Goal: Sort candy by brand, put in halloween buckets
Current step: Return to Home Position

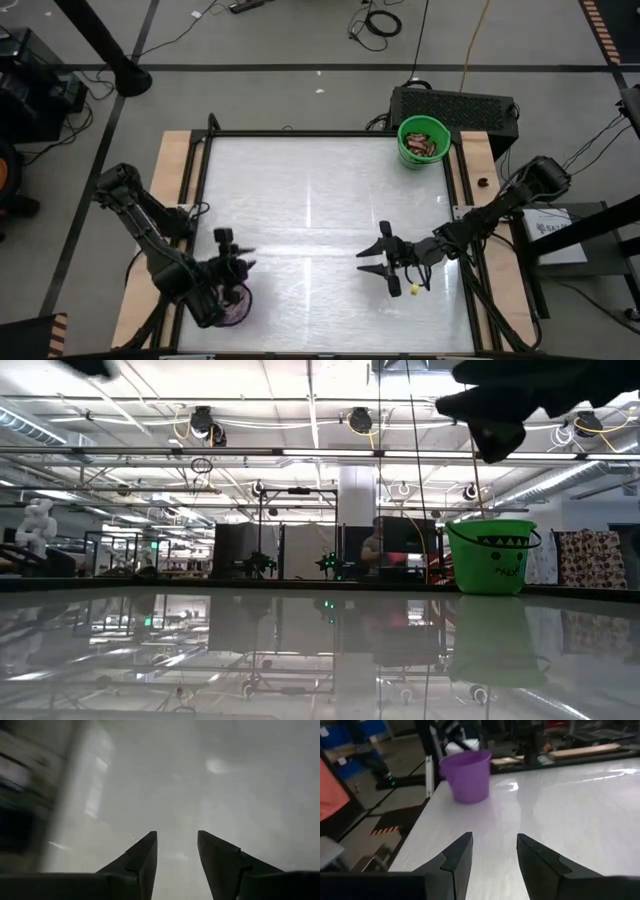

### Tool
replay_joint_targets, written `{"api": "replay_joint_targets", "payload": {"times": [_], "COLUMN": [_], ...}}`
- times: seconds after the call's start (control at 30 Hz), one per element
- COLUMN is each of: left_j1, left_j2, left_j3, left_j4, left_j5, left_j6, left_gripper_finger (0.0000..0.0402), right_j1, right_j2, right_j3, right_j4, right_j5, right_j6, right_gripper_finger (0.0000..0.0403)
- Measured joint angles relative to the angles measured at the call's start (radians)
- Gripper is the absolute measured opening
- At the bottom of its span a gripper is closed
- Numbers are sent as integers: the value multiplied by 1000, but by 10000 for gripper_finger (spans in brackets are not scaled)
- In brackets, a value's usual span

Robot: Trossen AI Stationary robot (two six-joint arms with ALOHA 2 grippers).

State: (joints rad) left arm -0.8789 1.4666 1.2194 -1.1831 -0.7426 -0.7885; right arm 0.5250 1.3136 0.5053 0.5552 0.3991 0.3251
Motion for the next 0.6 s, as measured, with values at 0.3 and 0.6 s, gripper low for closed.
{"api": "replay_joint_targets", "payload": {"times": [0.3,0.6], "left_j1": [215,476], "left_j2": [-9,-196], "left_j3": [-43,-226], "left_j4": [16,143], "left_j5": [-232,-120], "left_j6": [226,435], "left_gripper_finger": [150,150], "right_j1": [-73,-297], "right_j2": [-5,-320], "right_j3": [0,69], "right_j4": [37,-352], "right_j5": [124,58], "right_j6": [-83,-176], "right_gripper_finger": [146,122]}}
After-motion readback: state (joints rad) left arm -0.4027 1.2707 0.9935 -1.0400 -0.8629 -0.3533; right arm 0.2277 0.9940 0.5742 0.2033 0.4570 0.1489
